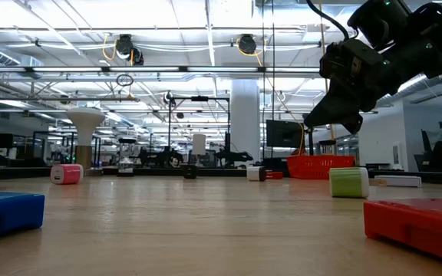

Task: Pick & Place Office items
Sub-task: Put the black digital clock into the bottom left red basket

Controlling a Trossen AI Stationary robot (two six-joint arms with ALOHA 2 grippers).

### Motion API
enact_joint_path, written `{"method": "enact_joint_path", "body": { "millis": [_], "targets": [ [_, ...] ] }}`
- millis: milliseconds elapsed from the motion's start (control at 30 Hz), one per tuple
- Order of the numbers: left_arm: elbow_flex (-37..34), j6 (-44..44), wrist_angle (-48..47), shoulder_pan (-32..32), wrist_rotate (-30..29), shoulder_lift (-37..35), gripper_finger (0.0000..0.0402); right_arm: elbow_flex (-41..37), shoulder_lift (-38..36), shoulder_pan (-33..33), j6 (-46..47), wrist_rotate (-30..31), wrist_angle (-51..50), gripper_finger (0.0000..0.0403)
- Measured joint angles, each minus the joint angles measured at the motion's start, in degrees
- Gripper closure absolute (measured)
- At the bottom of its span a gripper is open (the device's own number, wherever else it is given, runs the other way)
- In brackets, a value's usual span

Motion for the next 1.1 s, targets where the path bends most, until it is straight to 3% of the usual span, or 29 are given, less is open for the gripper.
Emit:
{"method": "enact_joint_path", "body": {
  "millis": [200, 367, 533, 800, 1100],
  "targets": [
    [0.0, 2.0, 0.0, 0.2, 1.9, -2.2, 0.0190, 0.0, 0.0, 0.0, 0.0, 0.0, 0.2, 0.0403],
    [0.0, 4.7, -3.8, 0.6, -0.9, -5.8, 0.0191, 0.0, 0.0, 0.0, 0.0, 0.0, 0.5, 0.0403],
    [-0.3, 7.3, -6.9, 1.6, -4.9, -6.8, 0.0254, 0.0, 0.0, 0.0, 0.0, 0.0, 0.7, 0.0403],
    [-7.2, 10.9, 1.5, 1.7, -6.0, -6.8, 0.0386, 0.0, 0.0, 0.0, 0.2, 0.0, 0.9, 0.0403],
    [-10.3, 15.5, 9.3, 1.6, -5.3, -6.8, 0.0395, 0.0, 0.0, 0.0, 1.6, 0.0, 0.9, 0.0403]
  ]
}}
